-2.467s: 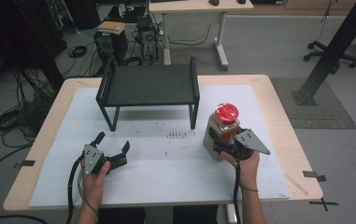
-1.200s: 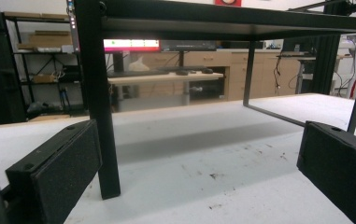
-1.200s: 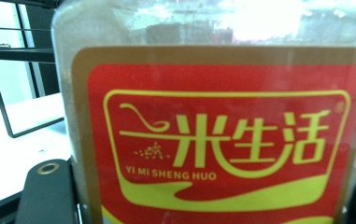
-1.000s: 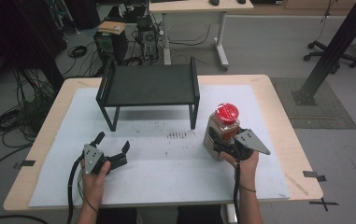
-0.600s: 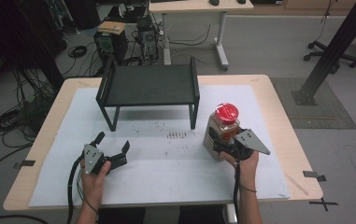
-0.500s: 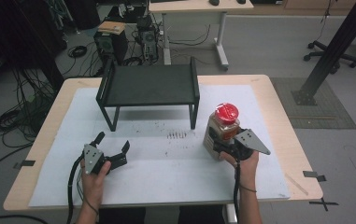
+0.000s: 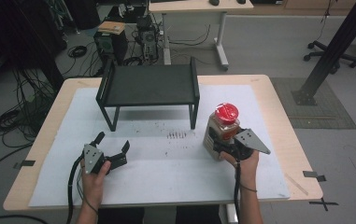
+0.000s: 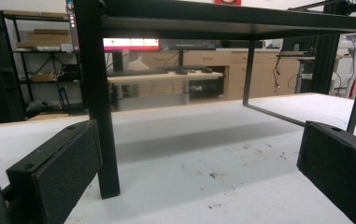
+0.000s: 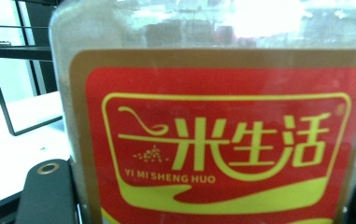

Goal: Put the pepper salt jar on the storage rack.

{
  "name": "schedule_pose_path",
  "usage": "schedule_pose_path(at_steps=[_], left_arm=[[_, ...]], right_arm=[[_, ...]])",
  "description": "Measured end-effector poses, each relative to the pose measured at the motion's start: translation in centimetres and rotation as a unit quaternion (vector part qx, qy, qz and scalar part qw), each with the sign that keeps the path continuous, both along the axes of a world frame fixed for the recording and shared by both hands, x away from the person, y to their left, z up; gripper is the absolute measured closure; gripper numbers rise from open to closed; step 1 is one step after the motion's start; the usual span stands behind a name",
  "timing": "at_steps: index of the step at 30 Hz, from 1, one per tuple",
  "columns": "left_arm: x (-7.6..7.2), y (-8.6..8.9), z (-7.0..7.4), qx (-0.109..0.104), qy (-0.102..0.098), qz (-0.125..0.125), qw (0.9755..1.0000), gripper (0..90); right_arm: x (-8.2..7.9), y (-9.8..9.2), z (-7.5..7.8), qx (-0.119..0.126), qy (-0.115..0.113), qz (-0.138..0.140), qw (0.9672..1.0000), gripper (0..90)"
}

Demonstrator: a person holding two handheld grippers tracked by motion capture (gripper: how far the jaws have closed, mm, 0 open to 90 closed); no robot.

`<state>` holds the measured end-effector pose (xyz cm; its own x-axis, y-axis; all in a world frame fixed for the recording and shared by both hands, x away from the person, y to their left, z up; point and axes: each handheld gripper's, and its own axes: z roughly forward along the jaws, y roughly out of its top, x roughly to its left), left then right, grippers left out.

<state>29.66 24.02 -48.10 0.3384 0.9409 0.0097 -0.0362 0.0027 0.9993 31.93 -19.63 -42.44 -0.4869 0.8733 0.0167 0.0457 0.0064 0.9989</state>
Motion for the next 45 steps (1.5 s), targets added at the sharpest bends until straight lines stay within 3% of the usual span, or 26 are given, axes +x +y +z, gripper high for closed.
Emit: schedule_pose_path(at_steps=[25, 45], left_arm=[[0.02, 0.00, 0.00, 0.000, 0.001, 0.000, 1.0000, 0.4], [0.00, -0.01, 0.00, 0.000, 0.000, -0.001, 1.0000, 0.4]], right_arm=[[-0.03, 0.01, -0.09, 0.002, -0.004, -0.001, 1.0000, 24.6], [-0.01, 0.04, 0.33, -0.004, 0.011, -0.001, 0.9999, 24.9]])
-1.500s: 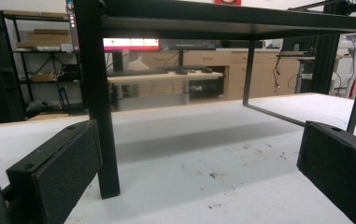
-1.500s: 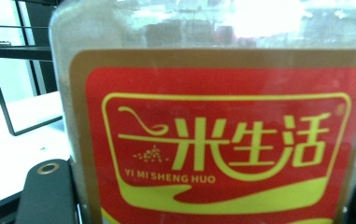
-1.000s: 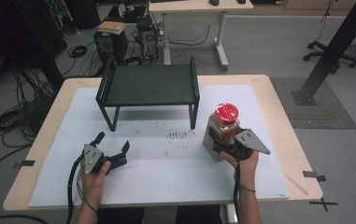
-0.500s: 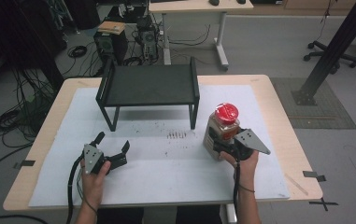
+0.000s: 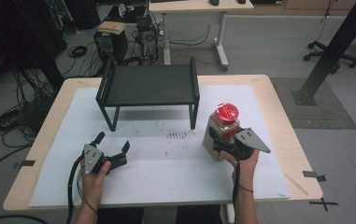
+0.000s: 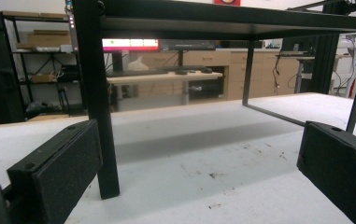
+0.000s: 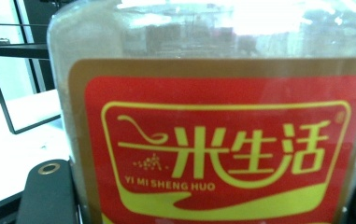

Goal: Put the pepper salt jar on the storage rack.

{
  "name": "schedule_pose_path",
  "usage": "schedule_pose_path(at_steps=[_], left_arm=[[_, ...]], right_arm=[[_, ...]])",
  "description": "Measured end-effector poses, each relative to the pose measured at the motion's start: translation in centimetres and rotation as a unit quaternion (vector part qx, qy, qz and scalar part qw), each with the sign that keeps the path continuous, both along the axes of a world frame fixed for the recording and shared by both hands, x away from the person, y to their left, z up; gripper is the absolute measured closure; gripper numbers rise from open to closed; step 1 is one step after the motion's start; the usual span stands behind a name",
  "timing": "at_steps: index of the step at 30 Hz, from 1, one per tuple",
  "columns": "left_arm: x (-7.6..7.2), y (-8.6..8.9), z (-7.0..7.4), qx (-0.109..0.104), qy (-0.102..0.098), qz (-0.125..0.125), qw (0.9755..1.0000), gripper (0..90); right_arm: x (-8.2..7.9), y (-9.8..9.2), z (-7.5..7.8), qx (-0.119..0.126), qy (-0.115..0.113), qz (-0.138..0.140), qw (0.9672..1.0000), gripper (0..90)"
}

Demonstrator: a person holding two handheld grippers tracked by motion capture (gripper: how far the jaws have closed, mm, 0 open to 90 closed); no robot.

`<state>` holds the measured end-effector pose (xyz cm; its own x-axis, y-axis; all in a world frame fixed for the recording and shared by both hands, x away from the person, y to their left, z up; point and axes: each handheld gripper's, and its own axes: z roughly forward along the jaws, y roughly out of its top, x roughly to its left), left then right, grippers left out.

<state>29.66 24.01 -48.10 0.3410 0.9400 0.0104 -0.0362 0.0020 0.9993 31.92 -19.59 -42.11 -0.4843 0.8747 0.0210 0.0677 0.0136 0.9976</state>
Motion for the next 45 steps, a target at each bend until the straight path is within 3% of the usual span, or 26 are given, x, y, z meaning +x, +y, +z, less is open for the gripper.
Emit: schedule_pose_path(at_steps=[9, 23, 32, 45], left_arm=[[0.0, 0.0, 0.0, -0.001, 0.000, 0.000, 1.0000, 0.4], [0.0, 0.0, 0.0, 0.000, -0.001, 0.000, 1.0000, 0.4], [0.0, 0.0, 0.0, 0.001, -0.002, -0.001, 1.0000, 0.4], [0.0, 0.0, 0.0, 0.001, -0.003, -0.001, 1.0000, 0.2]], right_arm=[[0.0, 0.0, 0.4, -0.009, 0.011, 0.001, 0.9999, 25.0], [-0.9, 1.0, 1.3, -0.006, 0.037, 0.038, 0.9986, 25.0], [-1.5, 2.0, 2.0, -0.006, 0.034, 0.051, 0.9981, 24.9], [-1.9, 3.7, 4.5, 0.001, 0.024, 0.087, 0.9959, 24.8]])
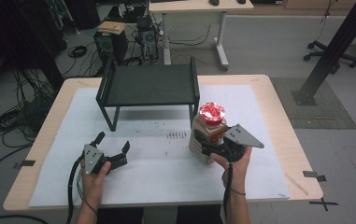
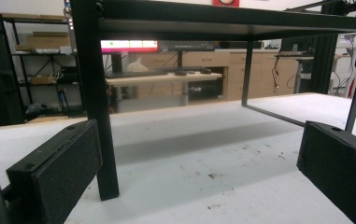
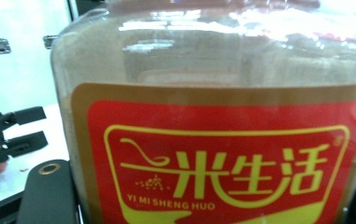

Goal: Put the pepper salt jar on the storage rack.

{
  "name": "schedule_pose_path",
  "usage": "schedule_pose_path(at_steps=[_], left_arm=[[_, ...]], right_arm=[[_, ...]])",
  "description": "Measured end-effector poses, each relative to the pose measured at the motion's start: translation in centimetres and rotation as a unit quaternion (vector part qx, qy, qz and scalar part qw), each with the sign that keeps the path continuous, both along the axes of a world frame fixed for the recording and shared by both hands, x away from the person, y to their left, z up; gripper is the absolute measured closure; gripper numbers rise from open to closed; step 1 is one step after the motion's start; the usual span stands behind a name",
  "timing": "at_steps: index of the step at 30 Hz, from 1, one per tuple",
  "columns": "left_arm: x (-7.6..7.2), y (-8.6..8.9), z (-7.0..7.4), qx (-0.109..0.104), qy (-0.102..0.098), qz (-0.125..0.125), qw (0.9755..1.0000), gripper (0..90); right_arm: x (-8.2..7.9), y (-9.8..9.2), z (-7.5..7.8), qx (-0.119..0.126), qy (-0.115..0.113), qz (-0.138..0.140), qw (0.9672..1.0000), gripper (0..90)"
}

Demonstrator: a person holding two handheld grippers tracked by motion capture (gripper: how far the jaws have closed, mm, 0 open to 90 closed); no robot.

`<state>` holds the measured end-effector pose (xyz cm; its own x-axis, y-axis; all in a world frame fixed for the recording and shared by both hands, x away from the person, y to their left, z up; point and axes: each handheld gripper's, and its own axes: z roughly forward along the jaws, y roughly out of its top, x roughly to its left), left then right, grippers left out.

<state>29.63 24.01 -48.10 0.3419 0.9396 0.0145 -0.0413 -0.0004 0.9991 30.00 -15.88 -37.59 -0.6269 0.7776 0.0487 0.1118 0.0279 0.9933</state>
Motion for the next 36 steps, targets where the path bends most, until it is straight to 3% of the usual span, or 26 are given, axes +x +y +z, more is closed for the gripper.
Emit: schedule_pose_path(at_steps=[9, 10, 13, 16, 17, 20, 21, 25, 28, 36], left_arm=[[0.0, 0.0, 0.0, -0.001, 0.001, 0.001, 1.0000, 0.2], [0.0, 0.0, 0.0, -0.001, 0.001, 0.001, 1.0000, 0.2], [0.0, 0.0, 0.0, -0.001, 0.001, 0.001, 1.0000, 0.2], [0.0, 0.0, 0.0, -0.002, 0.002, 0.001, 1.0000, 0.2], [0.0, 0.0, 0.0, -0.002, 0.002, 0.001, 1.0000, 0.2], [0.0, 0.0, 0.0, -0.001, 0.002, 0.001, 1.0000, 0.2], [0.0, 0.0, 0.0, -0.001, 0.002, 0.001, 1.0000, 0.2], [0.0, 0.0, 0.0, 0.000, 0.002, 0.001, 1.0000, 0.2], [0.0, 0.0, 0.0, -0.001, 0.002, 0.001, 1.0000, 0.2], [0.0, 0.0, 0.0, -0.001, 0.000, 0.001, 1.0000, 0.2]], right_arm=[[0.2, 1.2, 2.1, 0.005, -0.004, 0.026, 0.9996, 24.7], [0.4, 1.6, 3.0, 0.007, -0.005, 0.034, 0.9994, 24.7], [0.4, 1.7, 3.2, 0.007, -0.005, 0.036, 0.9993, 24.7], [0.6, 2.1, 4.2, 0.007, -0.008, 0.042, 0.9991, 24.7], [0.7, 2.5, 5.2, 0.008, -0.010, 0.049, 0.9987, 24.7], [0.8, 2.6, 5.5, 0.008, -0.011, 0.050, 0.9987, 24.6], [1.1, 3.2, 6.7, 0.007, -0.017, 0.053, 0.9984, 24.6], [1.3, 3.6, 7.4, 0.009, -0.020, 0.056, 0.9982, 24.6], [1.9, 4.5, 8.7, 0.010, -0.025, 0.061, 0.9978, 24.6], [3.4, 5.7, 10.3, 0.017, -0.025, 0.062, 0.9976, 24.6]])
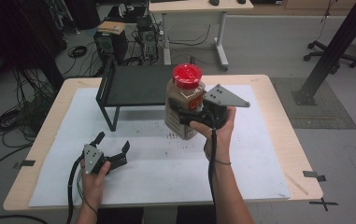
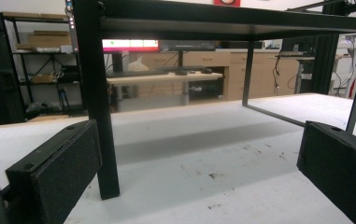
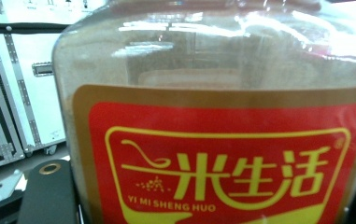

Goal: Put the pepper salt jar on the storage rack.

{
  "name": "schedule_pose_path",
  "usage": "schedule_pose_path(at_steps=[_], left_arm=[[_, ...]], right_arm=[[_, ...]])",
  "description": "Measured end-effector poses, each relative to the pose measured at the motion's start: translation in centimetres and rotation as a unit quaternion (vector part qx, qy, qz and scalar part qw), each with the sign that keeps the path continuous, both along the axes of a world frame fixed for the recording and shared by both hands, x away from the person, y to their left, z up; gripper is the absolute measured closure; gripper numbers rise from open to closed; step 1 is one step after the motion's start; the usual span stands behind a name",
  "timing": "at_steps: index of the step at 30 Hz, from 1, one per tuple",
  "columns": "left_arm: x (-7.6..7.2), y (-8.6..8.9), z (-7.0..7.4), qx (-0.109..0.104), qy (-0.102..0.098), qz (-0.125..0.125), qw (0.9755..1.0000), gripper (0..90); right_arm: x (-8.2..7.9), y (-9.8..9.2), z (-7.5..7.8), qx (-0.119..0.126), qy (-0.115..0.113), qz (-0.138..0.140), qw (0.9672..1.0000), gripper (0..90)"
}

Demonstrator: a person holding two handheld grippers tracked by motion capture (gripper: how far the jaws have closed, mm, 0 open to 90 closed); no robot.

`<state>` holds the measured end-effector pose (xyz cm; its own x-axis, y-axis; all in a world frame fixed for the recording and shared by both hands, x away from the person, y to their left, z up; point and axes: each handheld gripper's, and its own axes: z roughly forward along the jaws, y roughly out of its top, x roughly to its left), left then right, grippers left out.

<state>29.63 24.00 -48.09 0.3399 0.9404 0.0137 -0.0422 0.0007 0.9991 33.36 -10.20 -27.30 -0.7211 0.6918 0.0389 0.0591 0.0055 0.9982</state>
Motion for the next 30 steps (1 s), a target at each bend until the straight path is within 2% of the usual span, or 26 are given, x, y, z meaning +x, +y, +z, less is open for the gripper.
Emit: schedule_pose_path(at_steps=[4, 5, 8, 15, 22, 23, 27, 30], left_arm=[[0.0, 0.0, 0.0, 0.000, 0.000, 0.000, 1.0000, 0.2], [0.0, 0.0, 0.0, 0.000, 0.000, 0.000, 1.0000, 0.2], [0.0, 0.0, 0.0, 0.000, 0.000, 0.000, 1.0000, 0.2], [0.0, 0.0, 0.0, 0.001, -0.001, 0.000, 1.0000, 0.2], [0.0, 0.0, 0.0, 0.001, 0.000, 0.000, 1.0000, 0.2], [0.0, 0.0, 0.0, 0.001, 0.000, 0.000, 1.0000, 0.2], [0.0, 0.0, 0.0, 0.002, -0.001, 0.000, 1.0000, 0.2], [0.0, 0.0, 0.0, 0.001, -0.001, -0.001, 1.0000, 0.2]], right_arm=[[0.6, 0.4, 0.5, 0.002, 0.000, -0.001, 1.0000, 24.6], [1.3, 0.7, 1.1, 0.003, -0.001, -0.002, 1.0000, 24.6], [1.5, 0.8, 1.2, 0.003, -0.001, -0.002, 1.0000, 24.6], [3.6, 2.0, 2.5, 0.005, 0.002, -0.008, 1.0000, 24.5], [4.4, 2.7, 3.1, 0.001, 0.001, -0.012, 0.9999, 24.6], [5.0, 3.1, 3.4, 0.000, 0.001, -0.015, 0.9999, 24.6], [5.4, 3.3, 3.5, -0.002, 0.002, -0.017, 0.9999, 24.5], [6.3, 3.8, 3.6, -0.006, 0.006, -0.022, 0.9997, 24.5]])
